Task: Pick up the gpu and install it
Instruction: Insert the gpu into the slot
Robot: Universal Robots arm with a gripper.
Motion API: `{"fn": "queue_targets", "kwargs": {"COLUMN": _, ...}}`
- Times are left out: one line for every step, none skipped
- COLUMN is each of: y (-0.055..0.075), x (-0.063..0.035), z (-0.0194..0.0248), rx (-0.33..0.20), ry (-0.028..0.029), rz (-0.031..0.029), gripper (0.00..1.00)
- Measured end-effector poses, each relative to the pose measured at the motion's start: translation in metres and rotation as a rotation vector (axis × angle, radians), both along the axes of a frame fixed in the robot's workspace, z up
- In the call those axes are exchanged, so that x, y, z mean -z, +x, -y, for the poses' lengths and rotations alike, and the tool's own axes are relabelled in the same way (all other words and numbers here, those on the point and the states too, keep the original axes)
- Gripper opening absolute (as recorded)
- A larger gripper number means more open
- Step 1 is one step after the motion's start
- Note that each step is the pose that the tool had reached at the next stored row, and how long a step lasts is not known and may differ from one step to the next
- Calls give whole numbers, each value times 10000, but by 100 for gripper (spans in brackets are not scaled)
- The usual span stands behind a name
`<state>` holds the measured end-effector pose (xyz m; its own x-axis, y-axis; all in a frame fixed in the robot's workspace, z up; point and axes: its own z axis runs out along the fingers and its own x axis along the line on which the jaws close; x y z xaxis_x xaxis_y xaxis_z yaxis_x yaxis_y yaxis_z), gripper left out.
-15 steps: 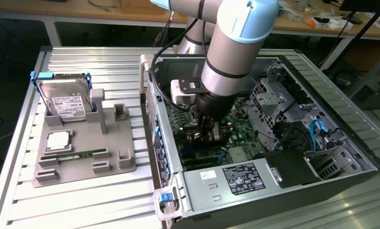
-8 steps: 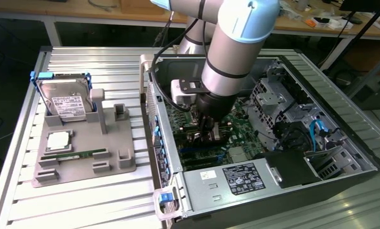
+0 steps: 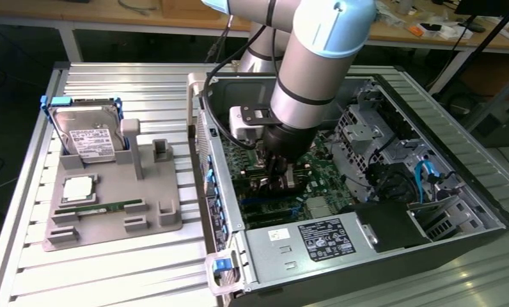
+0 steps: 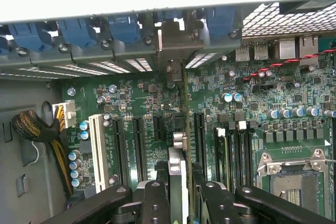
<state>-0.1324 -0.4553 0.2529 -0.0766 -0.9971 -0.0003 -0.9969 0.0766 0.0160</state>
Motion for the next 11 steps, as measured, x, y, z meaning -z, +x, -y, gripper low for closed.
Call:
{"fn": "queue_targets", "kwargs": {"y": 0, "x": 0, "z": 0, "rx": 0, "ry": 0, "rz": -4, "gripper": 28}}
{"fn": "queue_targets", "kwargs": {"y": 0, "x": 0, "z": 0, "rx": -1, "ry": 0, "rz": -6, "gripper": 28}}
{"fn": "queue_targets", "kwargs": {"y": 1, "x": 0, "z": 0, "rx": 0, "ry": 0, "rz": -12, "gripper": 28}}
{"fn": "queue_targets", "kwargs": {"y": 2, "x": 1, "z": 0, "rx": -1, "ry": 1, "rz": -23, "gripper": 28}}
{"fn": "queue_targets", "kwargs": {"y": 4, "x": 1, "z": 0, "rx": -2, "ry": 1, "rz": -37, "gripper": 28}}
{"fn": "queue_targets", "kwargs": {"y": 5, "x": 1, "z": 0, "rx": -1, "ry": 1, "rz": -54, "gripper": 28}}
{"fn": "queue_targets", "kwargs": {"y": 6, "x": 1, "z": 0, "rx": -1, "ry": 2, "rz": -72, "gripper": 28}}
{"fn": "queue_targets", "kwargs": {"y": 7, "x": 1, "z": 0, "rx": 0, "ry": 1, "rz": -95, "gripper": 28}}
{"fn": "queue_targets", "kwargs": {"y": 8, "x": 1, "z": 0, "rx": -1, "ry": 2, "rz": -119, "gripper": 28}}
{"fn": "queue_targets", "kwargs": {"y": 9, "x": 0, "z": 0, "rx": 0, "ry": 1, "rz": -142, "gripper": 28}}
{"fn": "queue_targets", "kwargs": {"y": 9, "x": 0, "z": 0, "rx": 1, "ry": 0, "rz": -152, "gripper": 28}}
